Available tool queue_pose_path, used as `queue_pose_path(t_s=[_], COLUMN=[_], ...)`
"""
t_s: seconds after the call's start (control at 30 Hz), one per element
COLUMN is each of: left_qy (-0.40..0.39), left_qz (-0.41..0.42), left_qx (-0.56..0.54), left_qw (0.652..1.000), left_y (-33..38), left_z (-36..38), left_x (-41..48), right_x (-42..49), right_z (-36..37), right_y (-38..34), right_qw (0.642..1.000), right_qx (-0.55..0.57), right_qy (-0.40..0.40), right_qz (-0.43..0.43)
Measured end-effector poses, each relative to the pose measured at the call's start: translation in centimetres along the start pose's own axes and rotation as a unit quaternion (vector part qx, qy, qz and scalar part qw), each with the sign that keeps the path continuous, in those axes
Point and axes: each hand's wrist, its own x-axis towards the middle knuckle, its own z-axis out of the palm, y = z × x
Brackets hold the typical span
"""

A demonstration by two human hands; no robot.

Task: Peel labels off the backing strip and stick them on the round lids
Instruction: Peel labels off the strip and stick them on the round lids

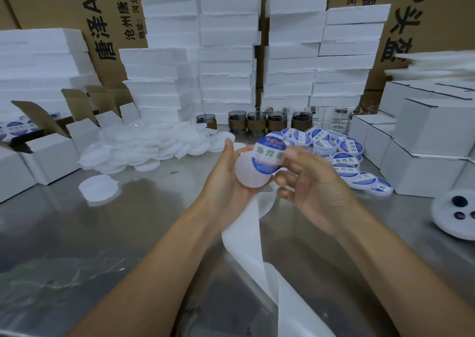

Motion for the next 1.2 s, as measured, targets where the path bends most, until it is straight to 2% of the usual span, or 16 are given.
queue_pose_path(t_s=[0.17,0.27,0.63,0.9,1.2], left_qy=[-0.040,-0.037,-0.023,-0.017,-0.045], left_qz=[-0.014,-0.010,-0.013,-0.010,-0.001], left_qx=[-0.021,-0.006,-0.002,0.012,0.038], left_qw=[0.999,0.999,1.000,1.000,0.998], left_y=[-0.4,-0.6,-0.9,-0.9,-1.1], left_z=[-0.5,-0.7,-0.9,-0.9,-0.8], left_x=[0.1,0.2,0.6,0.6,0.5], right_x=[0.0,0.1,0.1,0.2,0.2], right_z=[-0.1,-0.2,0.0,0.0,-0.1], right_y=[0.8,0.9,0.8,0.8,1.0], right_qw=[0.991,0.984,0.972,0.968,0.963], right_qx=[-0.133,-0.170,-0.200,-0.210,-0.223], right_qy=[0.016,0.046,0.125,0.134,0.153], right_qz=[0.000,0.003,0.001,-0.008,-0.004])
